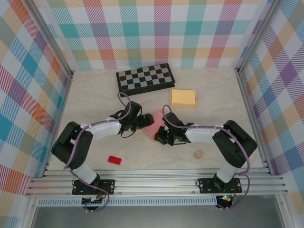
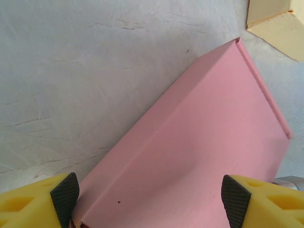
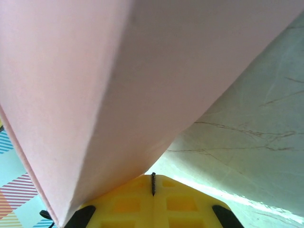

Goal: Fold the paper box

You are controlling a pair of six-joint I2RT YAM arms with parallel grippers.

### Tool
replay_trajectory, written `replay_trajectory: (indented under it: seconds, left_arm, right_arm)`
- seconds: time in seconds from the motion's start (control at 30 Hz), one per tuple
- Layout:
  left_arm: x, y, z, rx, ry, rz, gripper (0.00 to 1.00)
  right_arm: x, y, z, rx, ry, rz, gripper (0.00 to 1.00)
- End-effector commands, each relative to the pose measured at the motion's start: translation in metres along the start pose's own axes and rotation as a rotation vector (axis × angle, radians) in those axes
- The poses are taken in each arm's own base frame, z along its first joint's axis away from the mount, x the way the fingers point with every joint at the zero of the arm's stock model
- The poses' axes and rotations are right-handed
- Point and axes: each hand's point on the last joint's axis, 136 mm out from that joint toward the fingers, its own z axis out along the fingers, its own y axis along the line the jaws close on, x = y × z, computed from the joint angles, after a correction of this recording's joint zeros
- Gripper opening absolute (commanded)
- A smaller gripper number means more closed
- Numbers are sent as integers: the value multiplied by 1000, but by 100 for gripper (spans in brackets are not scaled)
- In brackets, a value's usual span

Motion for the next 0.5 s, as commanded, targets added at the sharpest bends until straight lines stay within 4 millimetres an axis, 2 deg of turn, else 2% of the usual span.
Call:
replay_trajectory:
  seconds: [0.0, 0.1, 0.2, 0.3, 0.47]
  left_arm:
    - [52, -84, -23, 291, 203, 41, 79]
    - [51, -77, -22, 258, 195, 46, 79]
    - [45, -57, -20, 146, 168, 73, 79]
    - [29, -32, -18, 39, 139, 77, 80]
    - [-7, -3, -23, -45, 97, 33, 81]
  right_arm:
    - [-31, 76, -7, -225, -137, -77, 0]
    - [-34, 69, -9, -205, -162, -45, 0]
    - [-34, 55, -16, -160, -192, -9, 0]
    - [-32, 37, -26, -100, -220, 7, 0]
    - [-18, 4, -41, 51, -195, -33, 8]
